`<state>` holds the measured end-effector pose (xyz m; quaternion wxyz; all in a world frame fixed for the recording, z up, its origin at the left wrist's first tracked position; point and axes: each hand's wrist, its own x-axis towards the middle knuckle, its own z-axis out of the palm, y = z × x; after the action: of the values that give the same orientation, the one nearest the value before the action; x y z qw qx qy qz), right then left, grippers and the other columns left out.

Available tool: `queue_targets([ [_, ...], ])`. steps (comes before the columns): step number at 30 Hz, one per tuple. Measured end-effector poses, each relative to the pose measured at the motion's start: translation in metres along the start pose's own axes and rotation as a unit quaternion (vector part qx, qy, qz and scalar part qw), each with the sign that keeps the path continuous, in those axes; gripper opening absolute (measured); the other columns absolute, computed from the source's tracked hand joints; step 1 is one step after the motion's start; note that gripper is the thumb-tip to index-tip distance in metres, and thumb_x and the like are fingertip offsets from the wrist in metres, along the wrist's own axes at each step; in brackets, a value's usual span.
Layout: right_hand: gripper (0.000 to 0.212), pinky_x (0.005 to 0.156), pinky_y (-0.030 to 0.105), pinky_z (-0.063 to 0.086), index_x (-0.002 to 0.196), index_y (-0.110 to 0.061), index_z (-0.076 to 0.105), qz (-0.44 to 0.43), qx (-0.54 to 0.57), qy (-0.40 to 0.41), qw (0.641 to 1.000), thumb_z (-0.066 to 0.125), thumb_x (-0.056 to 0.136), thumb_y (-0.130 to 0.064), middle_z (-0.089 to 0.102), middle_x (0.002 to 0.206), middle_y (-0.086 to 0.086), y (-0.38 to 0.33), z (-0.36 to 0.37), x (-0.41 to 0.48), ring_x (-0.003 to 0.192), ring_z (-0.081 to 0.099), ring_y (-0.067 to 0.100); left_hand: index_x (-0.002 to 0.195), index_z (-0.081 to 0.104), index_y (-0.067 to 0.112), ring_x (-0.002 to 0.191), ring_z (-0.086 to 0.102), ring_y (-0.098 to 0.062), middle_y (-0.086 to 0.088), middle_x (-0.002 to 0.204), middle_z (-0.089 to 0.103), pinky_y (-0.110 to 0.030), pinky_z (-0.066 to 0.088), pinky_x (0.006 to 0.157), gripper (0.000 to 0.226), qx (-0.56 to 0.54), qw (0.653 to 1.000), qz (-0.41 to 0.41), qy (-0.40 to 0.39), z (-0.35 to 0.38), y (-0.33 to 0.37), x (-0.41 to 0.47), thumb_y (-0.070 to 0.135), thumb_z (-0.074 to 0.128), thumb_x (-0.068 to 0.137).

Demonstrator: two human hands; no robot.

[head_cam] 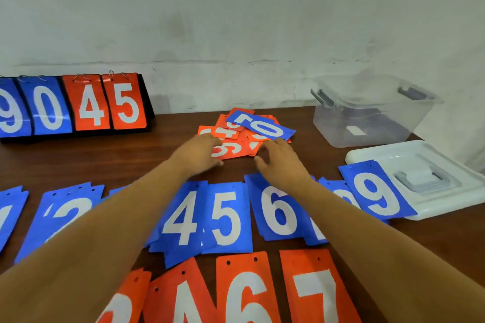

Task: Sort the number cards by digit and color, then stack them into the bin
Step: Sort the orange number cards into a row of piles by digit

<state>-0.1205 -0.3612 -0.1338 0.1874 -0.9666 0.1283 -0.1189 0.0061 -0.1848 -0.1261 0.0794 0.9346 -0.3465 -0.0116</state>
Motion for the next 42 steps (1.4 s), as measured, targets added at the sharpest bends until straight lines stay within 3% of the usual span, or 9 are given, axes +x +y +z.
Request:
queue_targets([
  [6,0.035,0.096,0.038,0.046,0.123,-0.012,0.057,-0.004,0.009,0.023,1.000,0.055,0.095,-0.032,0.049,0.129,0.010,0.007,0.011,0.050,0.115,0.053,0.025,0.131,0.058,0.018,0.119,0.055,-0.020,-0.005,0.131,0.060,-0.034,0.044,0.101,0.034,0.143,0.978,0.148,-0.028,0.007,-0.014,-0.002,0.028,0.044,0.102],
  [9,0.032,0.095,0.037,0.045,0.120,-0.009,0.060,-0.006,0.004,0.022,1.000,0.055,0.095,-0.028,0.051,0.130,0.012,0.003,0.016,0.075,0.113,0.054,0.026,0.106,0.071,0.010,0.100,0.062,-0.031,-0.014,0.110,0.065,-0.041,0.052,0.083,0.020,0.169,0.949,0.218,0.153,0.001,-0.030,-0.017,0.016,0.067,0.087],
  [12,0.038,0.100,0.036,0.040,0.129,-0.011,0.056,-0.016,0.000,-0.005,1.000,0.055,0.095,-0.028,0.051,0.136,0.010,-0.009,0.024,0.095,0.121,0.051,0.025,0.099,0.073,0.015,0.085,0.054,-0.028,-0.009,0.092,0.059,-0.037,0.046,0.072,0.017,0.174,0.936,0.154,0.263,-0.010,-0.044,-0.034,0.020,0.070,0.083],
  [18,0.050,0.105,0.039,0.039,0.137,-0.019,0.053,-0.077,-0.062,-0.075,0.992,0.056,0.094,-0.045,0.051,0.141,0.009,-0.024,0.048,0.108,0.127,0.049,0.027,0.117,0.066,0.022,0.089,0.064,-0.011,0.003,0.101,0.071,-0.021,0.050,0.079,0.024,-0.094,0.963,0.001,0.253,-0.014,-0.051,-0.059,0.026,0.054,0.098],
  [23,0.034,0.101,0.042,0.042,0.122,-0.016,0.063,-0.180,-0.242,-0.017,0.953,0.046,0.100,-0.035,0.058,0.124,0.010,-0.033,0.052,0.103,0.115,0.053,0.027,0.097,0.068,0.026,0.086,0.062,0.010,0.019,0.092,0.067,0.000,0.043,0.072,0.007,-0.338,0.895,-0.103,0.273,-0.014,-0.055,-0.065,0.030,0.064,0.092],
  [27,0.022,0.095,0.044,0.040,0.104,-0.012,0.067,-0.230,-0.309,0.071,0.920,0.049,0.096,-0.023,0.061,0.108,0.011,-0.033,0.042,0.091,0.102,0.056,0.029,0.098,0.066,0.020,0.088,0.064,-0.001,0.009,0.092,0.068,-0.012,0.048,0.070,0.010,-0.414,0.854,-0.163,0.269,-0.014,-0.061,-0.064,0.020,0.070,0.088],
  [30,0.009,0.073,0.041,0.045,0.080,-0.009,0.069,-0.217,-0.240,0.193,0.926,0.065,0.085,-0.016,0.061,0.083,0.011,-0.038,0.020,0.075,0.078,0.057,0.031,0.104,0.059,0.021,0.087,0.064,-0.007,0.001,0.096,0.067,-0.020,0.052,0.064,0.017,-0.440,0.835,-0.198,0.264,-0.021,-0.063,-0.072,0.015,0.067,0.090],
  [36,0.020,0.068,0.029,0.052,0.104,-0.016,0.068,-0.097,0.060,0.178,0.977,0.052,0.098,-0.026,0.070,0.084,0.002,-0.054,-0.011,0.008,0.073,0.063,0.017,0.142,0.034,0.019,0.093,0.065,-0.020,0.000,0.100,0.064,-0.037,0.057,0.076,0.062,-0.491,0.803,-0.261,0.216,-0.034,-0.052,-0.108,0.016,0.068,0.090],
  [42,0.016,0.073,0.033,0.057,0.083,-0.016,0.070,0.080,0.419,0.165,0.889,0.068,0.089,-0.030,0.072,0.075,-0.001,-0.077,-0.033,-0.064,0.074,0.071,0.017,0.117,0.055,0.013,0.100,0.065,-0.025,-0.009,0.118,0.064,-0.039,0.058,0.080,0.024,-0.521,0.796,-0.257,0.173,-0.045,-0.022,-0.157,0.013,0.062,0.094],
])
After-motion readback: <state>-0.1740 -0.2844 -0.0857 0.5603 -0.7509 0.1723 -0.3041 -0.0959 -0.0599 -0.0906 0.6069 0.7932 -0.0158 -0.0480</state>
